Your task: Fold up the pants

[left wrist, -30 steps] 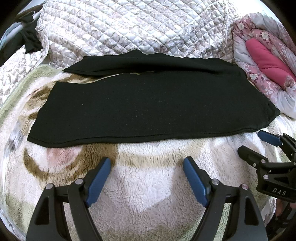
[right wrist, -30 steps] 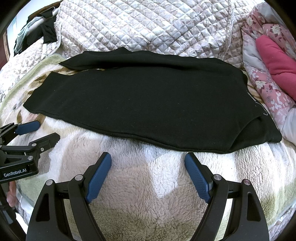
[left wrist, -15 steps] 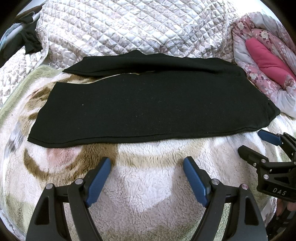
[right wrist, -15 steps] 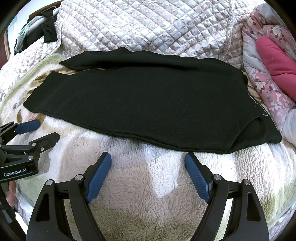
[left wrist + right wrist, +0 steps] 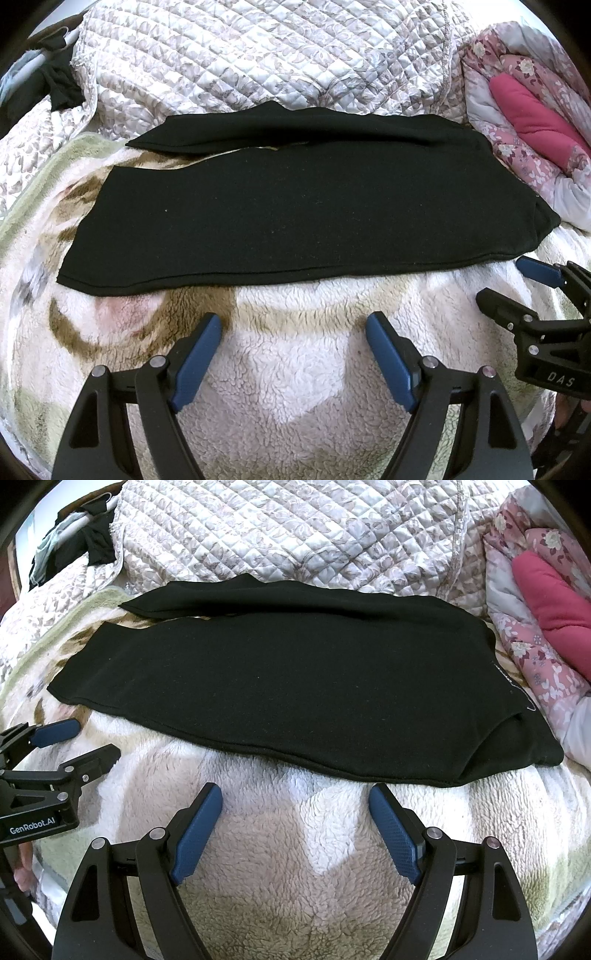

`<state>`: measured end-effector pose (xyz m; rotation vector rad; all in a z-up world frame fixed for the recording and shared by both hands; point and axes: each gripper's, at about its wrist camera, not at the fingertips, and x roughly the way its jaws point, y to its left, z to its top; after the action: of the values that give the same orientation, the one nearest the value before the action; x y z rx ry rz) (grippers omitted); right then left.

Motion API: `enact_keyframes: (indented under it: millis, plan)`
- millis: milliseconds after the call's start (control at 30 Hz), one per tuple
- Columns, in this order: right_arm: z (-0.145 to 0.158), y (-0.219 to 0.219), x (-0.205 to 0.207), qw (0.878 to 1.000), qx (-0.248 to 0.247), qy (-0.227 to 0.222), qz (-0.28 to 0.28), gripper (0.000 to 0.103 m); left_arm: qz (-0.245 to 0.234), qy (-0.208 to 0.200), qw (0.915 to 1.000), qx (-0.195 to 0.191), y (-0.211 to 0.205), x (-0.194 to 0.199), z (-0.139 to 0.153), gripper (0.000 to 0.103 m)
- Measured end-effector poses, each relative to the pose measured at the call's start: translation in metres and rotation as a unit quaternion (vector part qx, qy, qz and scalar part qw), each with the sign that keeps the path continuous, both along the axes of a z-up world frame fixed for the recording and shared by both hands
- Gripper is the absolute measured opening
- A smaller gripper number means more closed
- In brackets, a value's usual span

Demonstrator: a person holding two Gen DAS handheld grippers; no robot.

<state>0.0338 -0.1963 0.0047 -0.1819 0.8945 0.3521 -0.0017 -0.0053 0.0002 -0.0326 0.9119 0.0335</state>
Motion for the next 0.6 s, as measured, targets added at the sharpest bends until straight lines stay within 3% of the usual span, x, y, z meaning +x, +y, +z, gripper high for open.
enact_keyframes:
  millis: [600]
  plan:
    - [0.0004, -0.0027, -0.0028, 1.000, 0.009, -0.004, 0.008, 0.082, -0.006, -0.007, 1.0000, 0.002, 0.0001, 0.0022, 0.0056, 0.083]
